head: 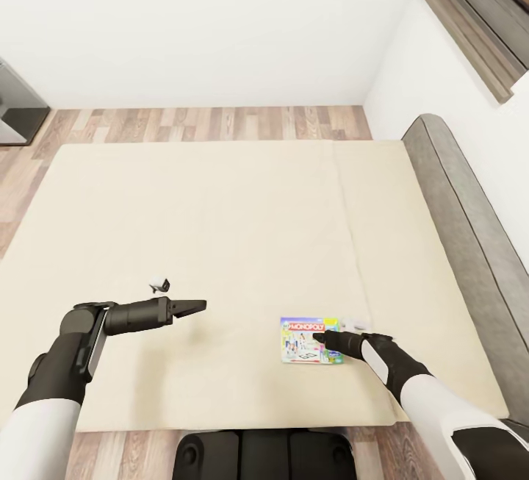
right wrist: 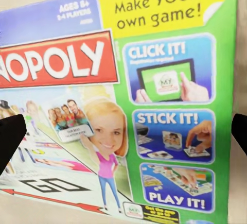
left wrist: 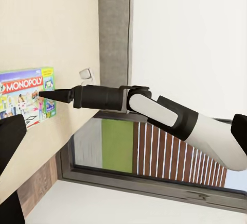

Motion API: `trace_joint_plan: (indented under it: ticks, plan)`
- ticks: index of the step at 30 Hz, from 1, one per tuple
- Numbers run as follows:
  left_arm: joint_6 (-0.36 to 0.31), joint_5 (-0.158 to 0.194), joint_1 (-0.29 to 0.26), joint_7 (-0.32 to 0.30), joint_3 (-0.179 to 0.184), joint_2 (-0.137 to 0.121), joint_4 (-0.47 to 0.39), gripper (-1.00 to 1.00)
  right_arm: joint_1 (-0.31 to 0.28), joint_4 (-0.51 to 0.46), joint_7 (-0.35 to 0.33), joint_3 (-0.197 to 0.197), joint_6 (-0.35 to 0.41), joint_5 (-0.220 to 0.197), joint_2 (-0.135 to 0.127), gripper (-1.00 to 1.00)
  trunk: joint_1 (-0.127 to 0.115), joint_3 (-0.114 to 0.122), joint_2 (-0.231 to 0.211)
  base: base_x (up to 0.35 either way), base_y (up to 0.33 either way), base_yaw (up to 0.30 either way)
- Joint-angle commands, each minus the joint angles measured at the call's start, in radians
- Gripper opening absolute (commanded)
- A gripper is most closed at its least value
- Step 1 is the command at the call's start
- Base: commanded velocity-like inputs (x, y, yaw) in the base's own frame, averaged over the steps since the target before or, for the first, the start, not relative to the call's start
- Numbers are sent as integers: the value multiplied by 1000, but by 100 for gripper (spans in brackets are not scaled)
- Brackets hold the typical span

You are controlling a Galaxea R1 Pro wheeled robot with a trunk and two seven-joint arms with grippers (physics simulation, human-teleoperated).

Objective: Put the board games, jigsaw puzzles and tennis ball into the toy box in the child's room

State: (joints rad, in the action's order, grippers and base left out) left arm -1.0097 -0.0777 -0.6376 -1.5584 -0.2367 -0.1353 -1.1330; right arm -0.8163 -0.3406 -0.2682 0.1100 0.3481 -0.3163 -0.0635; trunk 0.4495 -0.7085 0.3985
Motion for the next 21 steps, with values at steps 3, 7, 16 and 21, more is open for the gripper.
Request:
trace_joint_plan:
  ticks: [3,7,16,21]
  plan:
    - [-10,-8,-1,-8,-1,0,0,100,0,-1,1,8,5,-10,-1,100,1,-1,2,0,132,0]
    - [-10,-8,-1,-8,-1,0,-1,100,0,-1,1,8,5,-10,0,100,1,-1,2,0,132,0]
    - [-10,-8,-1,-8,-1,0,-1,100,0,-1,1,8,5,-10,1,100,1,-1,2,0,132,0]
    - [-10,-8,-1,-8,-1,0,-1,100,0,-1,1,8,5,-10,2,100,1,-1,2,0,131,0]
